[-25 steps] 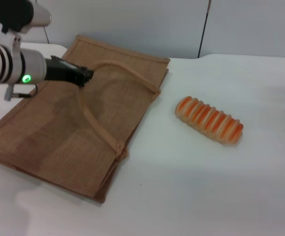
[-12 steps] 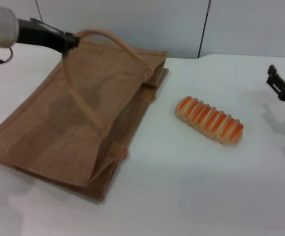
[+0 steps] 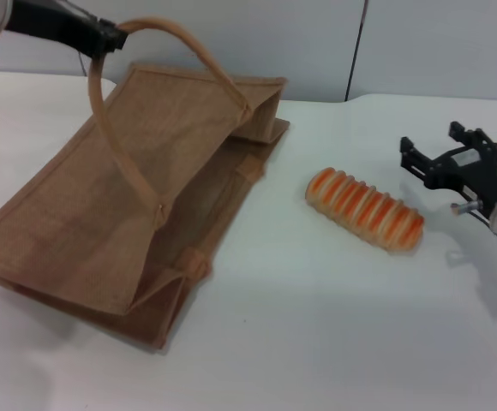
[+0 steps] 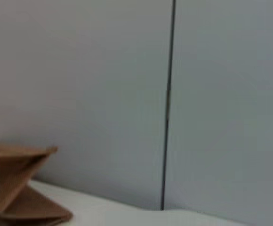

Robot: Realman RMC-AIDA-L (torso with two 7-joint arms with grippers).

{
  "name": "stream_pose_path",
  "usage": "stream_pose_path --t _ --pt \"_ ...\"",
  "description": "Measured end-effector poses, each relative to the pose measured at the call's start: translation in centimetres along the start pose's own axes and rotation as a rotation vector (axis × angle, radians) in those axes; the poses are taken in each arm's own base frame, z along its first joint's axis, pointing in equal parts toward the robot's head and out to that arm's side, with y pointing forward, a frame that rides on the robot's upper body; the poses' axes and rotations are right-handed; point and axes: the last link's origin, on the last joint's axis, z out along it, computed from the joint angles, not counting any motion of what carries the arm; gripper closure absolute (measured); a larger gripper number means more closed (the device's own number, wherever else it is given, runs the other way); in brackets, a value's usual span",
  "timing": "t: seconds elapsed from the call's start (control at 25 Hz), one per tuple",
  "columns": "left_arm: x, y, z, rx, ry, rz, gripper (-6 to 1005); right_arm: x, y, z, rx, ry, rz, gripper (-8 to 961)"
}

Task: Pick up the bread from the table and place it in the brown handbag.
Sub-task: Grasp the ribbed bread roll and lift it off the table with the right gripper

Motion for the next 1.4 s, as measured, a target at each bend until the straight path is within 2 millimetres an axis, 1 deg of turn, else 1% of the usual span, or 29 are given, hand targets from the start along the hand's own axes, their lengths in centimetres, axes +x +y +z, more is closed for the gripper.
stream_pose_path --t 0.2,0.32,0.44,0.6,0.68,0.8,0.88,1.0,1.12,1.32,1.4 --pt "0.6 0.3 -0.5 -0.004 -0.004 0.015 882 -0.6 0.9 0.9 -0.03 0.05 -0.03 126" --pt "0.7 0.3 -0.5 -0.005 -0.004 0.018 882 -1.5 0.8 1.3 -0.026 0.055 -0.027 126" --pt "0.7 0.4 -0.5 -0.006 -0.005 0.017 882 -2.5 0.2 1.4 0.0 0.026 0.024 126" --pt "0.7 0.4 -0.4 -0.008 -0.007 0.015 882 -3.6 -0.4 1.6 0.013 -0.005 0.146 127" --pt "1.0 0.5 -0.4 -0.011 -0.002 0.021 882 -4.0 -0.9 1.6 0.012 -0.013 0.197 127" --pt "1.3 0.7 -0.5 -0.02 0.001 0.027 882 -4.9 -0.7 1.8 -0.031 -0.02 0.216 127" --pt "1.2 0.7 -0.5 -0.021 -0.003 0.026 882 -5.5 -0.2 2.0 -0.064 -0.029 0.211 127" --pt "1.1 0.6 -0.4 -0.019 -0.009 0.025 882 -6.3 -0.1 2.4 -0.083 -0.024 0.202 127" --pt "1.1 0.6 -0.4 -0.018 -0.01 0.025 882 -6.1 -0.1 2.9 -0.071 0.052 0.161 127" --pt "1.1 0.6 -0.5 -0.02 -0.015 0.026 881 -5.5 0.8 3.2 -0.023 0.194 -0.002 127" --pt "1.0 0.5 -0.6 -0.02 -0.017 0.025 881 -5.7 1.1 3.1 -0.004 0.217 -0.032 127"
